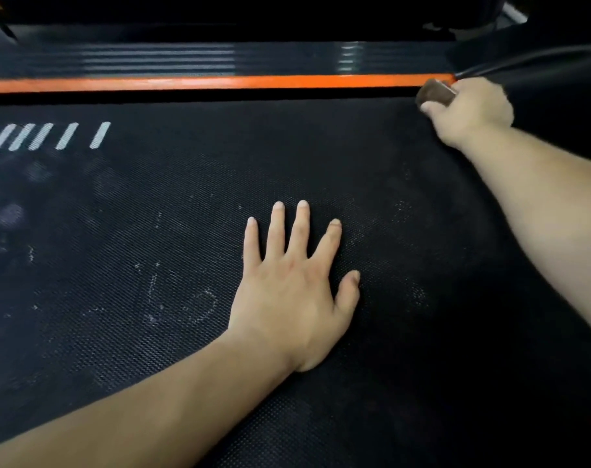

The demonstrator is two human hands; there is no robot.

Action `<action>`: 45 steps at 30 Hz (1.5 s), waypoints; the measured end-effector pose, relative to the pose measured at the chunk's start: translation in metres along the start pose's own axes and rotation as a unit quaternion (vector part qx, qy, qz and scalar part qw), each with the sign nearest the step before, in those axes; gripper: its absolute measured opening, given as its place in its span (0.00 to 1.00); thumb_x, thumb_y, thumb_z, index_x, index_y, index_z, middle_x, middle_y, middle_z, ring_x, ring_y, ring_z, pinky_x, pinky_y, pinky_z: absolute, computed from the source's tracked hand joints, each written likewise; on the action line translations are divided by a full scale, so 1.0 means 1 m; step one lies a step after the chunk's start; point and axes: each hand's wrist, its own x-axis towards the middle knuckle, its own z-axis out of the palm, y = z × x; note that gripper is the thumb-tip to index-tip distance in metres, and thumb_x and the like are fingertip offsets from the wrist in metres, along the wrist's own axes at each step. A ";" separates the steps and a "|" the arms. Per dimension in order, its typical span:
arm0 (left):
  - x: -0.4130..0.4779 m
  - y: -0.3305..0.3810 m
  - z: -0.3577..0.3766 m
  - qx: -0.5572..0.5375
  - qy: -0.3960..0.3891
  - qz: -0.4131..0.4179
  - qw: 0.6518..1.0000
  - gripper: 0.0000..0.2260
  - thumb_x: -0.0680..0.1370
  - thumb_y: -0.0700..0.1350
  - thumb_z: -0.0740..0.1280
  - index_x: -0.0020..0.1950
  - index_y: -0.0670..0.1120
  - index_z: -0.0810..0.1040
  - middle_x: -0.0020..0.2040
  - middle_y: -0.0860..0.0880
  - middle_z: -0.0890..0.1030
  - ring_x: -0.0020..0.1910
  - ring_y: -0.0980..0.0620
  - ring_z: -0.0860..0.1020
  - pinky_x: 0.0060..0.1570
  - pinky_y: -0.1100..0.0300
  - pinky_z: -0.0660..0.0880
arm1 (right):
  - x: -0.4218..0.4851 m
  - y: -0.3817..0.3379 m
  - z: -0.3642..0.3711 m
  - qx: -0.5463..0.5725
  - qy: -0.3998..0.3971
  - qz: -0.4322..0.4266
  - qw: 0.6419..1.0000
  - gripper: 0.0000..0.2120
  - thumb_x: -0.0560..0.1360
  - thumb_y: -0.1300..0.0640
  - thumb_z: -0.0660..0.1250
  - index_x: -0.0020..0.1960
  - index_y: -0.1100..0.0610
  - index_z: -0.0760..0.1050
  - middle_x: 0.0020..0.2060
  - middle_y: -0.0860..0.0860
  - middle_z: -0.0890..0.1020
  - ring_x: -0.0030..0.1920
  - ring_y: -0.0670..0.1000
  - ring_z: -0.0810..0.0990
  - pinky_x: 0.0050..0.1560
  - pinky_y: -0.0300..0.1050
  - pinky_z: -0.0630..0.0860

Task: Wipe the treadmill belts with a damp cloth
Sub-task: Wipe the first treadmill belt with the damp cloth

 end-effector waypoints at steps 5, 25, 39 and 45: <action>-0.001 0.000 -0.002 0.001 -0.005 -0.003 1.000 0.33 0.81 0.67 0.41 0.84 0.56 0.46 0.85 0.44 0.43 0.83 0.40 0.36 0.79 0.37 0.37 | -0.045 -0.003 0.006 0.064 -0.047 -0.145 0.986 0.17 0.76 0.37 0.67 0.45 0.52 0.76 0.46 0.55 0.82 0.49 0.60 0.79 0.47 0.52 0.74; 0.001 -0.001 -0.002 0.003 -0.015 -0.006 1.000 0.34 0.80 0.67 0.38 0.84 0.57 0.46 0.85 0.44 0.44 0.83 0.40 0.38 0.79 0.37 0.38 | -0.113 0.027 -0.013 0.058 -0.051 -0.118 0.990 0.17 0.76 0.38 0.66 0.41 0.52 0.73 0.42 0.50 0.78 0.42 0.55 0.76 0.41 0.49 0.71; 0.002 -0.001 0.002 0.005 -0.008 -0.008 1.000 0.34 0.79 0.68 0.38 0.84 0.57 0.48 0.85 0.44 0.46 0.83 0.40 0.40 0.79 0.37 0.40 | -0.190 0.061 -0.039 0.013 -0.042 -0.152 0.987 0.18 0.77 0.38 0.66 0.39 0.51 0.69 0.38 0.48 0.73 0.39 0.53 0.73 0.40 0.47 0.67; 0.002 -0.002 0.003 -0.002 -0.003 -0.010 1.000 0.32 0.82 0.67 0.43 0.84 0.57 0.49 0.85 0.44 0.46 0.83 0.40 0.40 0.79 0.37 0.39 | -0.206 0.059 -0.044 0.003 0.007 -0.081 0.997 0.17 0.78 0.41 0.67 0.44 0.55 0.75 0.43 0.53 0.77 0.45 0.59 0.77 0.45 0.52 0.73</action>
